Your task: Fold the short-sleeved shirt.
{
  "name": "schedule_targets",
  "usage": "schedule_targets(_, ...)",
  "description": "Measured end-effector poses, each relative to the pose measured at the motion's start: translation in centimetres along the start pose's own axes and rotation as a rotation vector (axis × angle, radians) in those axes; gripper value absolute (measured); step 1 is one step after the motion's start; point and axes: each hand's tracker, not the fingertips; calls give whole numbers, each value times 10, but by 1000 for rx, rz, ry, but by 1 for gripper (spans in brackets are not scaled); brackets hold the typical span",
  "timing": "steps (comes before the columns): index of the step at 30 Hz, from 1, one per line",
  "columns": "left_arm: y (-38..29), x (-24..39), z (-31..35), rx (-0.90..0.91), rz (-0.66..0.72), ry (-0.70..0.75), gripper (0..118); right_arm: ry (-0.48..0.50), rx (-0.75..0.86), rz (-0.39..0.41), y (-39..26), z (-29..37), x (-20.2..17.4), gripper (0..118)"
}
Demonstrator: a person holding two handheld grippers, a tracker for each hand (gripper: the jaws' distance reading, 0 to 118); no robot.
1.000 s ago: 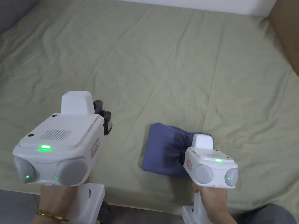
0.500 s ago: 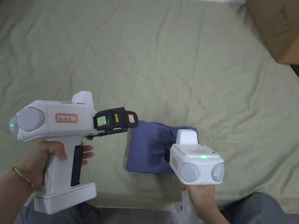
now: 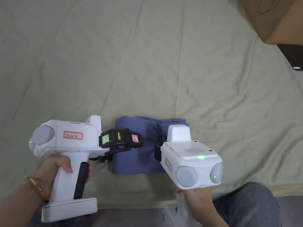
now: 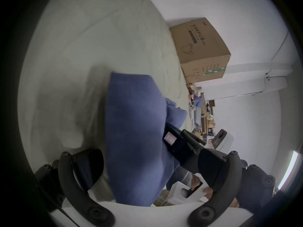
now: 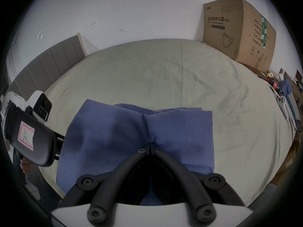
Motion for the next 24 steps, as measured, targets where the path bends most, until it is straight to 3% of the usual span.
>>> schedule_targets(2,4,0,-4,3,14,-29,114,1,0,8,0,0,0,0)
schedule_targets(3,6,-1,-6,5,25,-45,103,4,0,9,1,0,0,0)
schedule_targets(5,9,-3,-11,25,45,-32,57,14,-3,-5,3,1,5,0)
schedule_targets(6,10,-6,-15,20,58,66,37,24,-3,-24,5,3,7,0)
schedule_targets(7,9,-7,-18,14,42,108,32,38,-3,-47,7,7,11,0)
schedule_targets(10,8,4,-16,15,45,74,23,37,54,-57,19,29,22,0)
schedule_targets(13,13,25,-22,-10,62,224,19,34,149,-72,37,65,38,0)
schedule_targets(17,20,60,-23,-19,88,345,19,-7,293,-62,55,121,53,0)
schedule_targets(19,23,73,-14,-20,74,323,19,-19,352,-49,61,146,58,0)
schedule_targets(24,33,83,42,-16,1,415,19,-19,411,-69,66,179,66,0)
